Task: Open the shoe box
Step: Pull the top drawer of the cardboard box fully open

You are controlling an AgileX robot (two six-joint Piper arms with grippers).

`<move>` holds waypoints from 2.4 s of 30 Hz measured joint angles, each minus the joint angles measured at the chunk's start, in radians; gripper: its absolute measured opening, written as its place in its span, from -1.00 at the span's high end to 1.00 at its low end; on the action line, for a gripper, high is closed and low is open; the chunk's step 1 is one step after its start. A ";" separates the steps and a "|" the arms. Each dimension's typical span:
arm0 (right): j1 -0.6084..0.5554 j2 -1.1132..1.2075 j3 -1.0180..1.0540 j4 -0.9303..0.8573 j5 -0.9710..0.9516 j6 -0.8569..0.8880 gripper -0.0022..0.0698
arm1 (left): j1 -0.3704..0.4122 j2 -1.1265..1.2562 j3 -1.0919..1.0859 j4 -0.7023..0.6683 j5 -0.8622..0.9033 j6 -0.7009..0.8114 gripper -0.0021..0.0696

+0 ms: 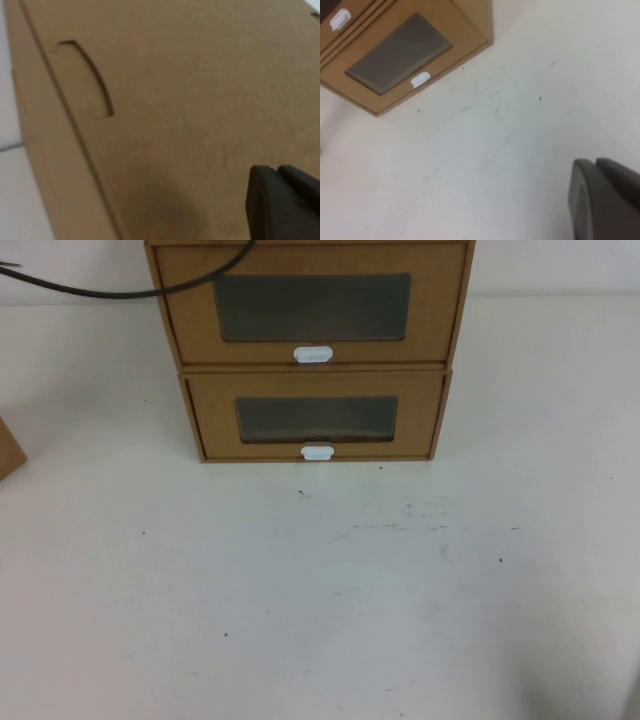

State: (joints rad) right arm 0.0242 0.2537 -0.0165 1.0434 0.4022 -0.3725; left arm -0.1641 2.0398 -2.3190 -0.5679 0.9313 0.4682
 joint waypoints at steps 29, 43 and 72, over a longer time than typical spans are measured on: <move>0.000 0.249 -0.153 0.056 0.012 -0.279 0.99 | -0.015 0.082 -0.015 0.002 -0.058 0.002 0.96; 0.000 0.337 -0.404 -0.131 0.135 -0.307 0.99 | -0.015 0.091 -0.021 0.004 -0.057 -0.003 0.96; 0.568 1.075 -0.907 -1.242 -0.316 -0.606 0.99 | -0.015 0.092 -0.021 0.006 -0.050 0.013 0.96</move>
State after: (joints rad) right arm 0.5923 1.3284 -0.9235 -0.1986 0.0863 -0.9787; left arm -0.1790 2.1314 -2.3397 -0.5615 0.8810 0.4811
